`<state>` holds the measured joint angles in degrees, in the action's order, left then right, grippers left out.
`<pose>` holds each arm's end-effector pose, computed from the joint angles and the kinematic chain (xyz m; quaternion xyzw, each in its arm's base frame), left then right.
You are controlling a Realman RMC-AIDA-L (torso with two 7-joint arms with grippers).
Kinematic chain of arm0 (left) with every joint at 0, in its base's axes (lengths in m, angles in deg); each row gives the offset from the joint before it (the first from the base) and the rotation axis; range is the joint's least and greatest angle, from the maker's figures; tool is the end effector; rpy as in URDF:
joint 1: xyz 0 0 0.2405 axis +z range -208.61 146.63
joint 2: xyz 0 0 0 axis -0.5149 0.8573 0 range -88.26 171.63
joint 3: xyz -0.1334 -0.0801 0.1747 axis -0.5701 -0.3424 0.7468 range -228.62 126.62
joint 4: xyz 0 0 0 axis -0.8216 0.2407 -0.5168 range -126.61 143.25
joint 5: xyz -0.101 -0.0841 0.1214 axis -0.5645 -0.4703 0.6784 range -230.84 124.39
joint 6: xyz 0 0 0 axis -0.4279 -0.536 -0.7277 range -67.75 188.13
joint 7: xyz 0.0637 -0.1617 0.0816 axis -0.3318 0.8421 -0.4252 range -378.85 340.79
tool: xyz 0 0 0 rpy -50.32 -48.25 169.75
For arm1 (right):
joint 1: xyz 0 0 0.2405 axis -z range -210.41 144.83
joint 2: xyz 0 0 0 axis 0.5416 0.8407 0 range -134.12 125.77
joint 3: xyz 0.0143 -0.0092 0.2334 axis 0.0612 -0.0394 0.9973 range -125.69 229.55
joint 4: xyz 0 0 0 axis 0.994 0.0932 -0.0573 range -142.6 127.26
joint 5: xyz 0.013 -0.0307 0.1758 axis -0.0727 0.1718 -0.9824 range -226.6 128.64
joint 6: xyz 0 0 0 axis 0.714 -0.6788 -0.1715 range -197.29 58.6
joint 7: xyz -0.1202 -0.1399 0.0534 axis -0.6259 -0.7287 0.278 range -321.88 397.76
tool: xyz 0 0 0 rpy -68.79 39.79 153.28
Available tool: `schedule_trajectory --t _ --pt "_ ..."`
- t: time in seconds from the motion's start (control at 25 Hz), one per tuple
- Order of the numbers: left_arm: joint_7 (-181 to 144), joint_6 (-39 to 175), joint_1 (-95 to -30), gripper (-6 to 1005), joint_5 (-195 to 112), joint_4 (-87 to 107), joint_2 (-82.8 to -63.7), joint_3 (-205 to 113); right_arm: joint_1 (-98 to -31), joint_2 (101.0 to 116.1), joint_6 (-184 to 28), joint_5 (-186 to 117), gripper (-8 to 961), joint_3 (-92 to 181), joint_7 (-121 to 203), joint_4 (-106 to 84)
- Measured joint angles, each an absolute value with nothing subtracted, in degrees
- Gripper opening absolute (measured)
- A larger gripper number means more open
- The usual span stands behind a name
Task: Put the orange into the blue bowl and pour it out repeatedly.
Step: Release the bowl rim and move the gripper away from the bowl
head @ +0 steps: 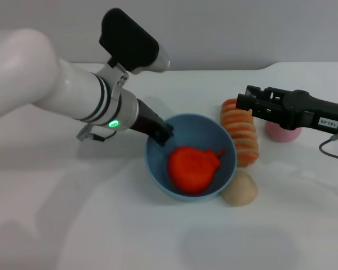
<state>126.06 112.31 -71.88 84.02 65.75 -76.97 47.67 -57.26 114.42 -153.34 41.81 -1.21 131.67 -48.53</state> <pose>-0.1632 0.3696 -0.1077 -0.9436 -0.2278 0.0835 0.2251 0.1857 0.3231 -0.0109 -0.8674 0.3205 0.3548 0.1378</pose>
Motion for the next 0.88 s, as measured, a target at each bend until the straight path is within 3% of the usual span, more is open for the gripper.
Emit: schedule_trajectory --t 0.32,0.68,0.88 --pt "128.9 111.2 -71.3 3 84.5 66.4 -76.9 49.4 -57.1 114.39 -152.9 41.7 540 -1.0 130.1 -47.4" --pt "129.0 109.6 -66.8 300 85.7 75.9 -76.54 49.0 -56.5 114.4 -152.6 41.6 589 2.1 127.4 -46.6" --pt "128.6 101.9 -60.3 446 86.9 85.1 -76.53 48.9 -55.8 114.35 -151.8 41.5 616 5.9 122.6 -46.3"
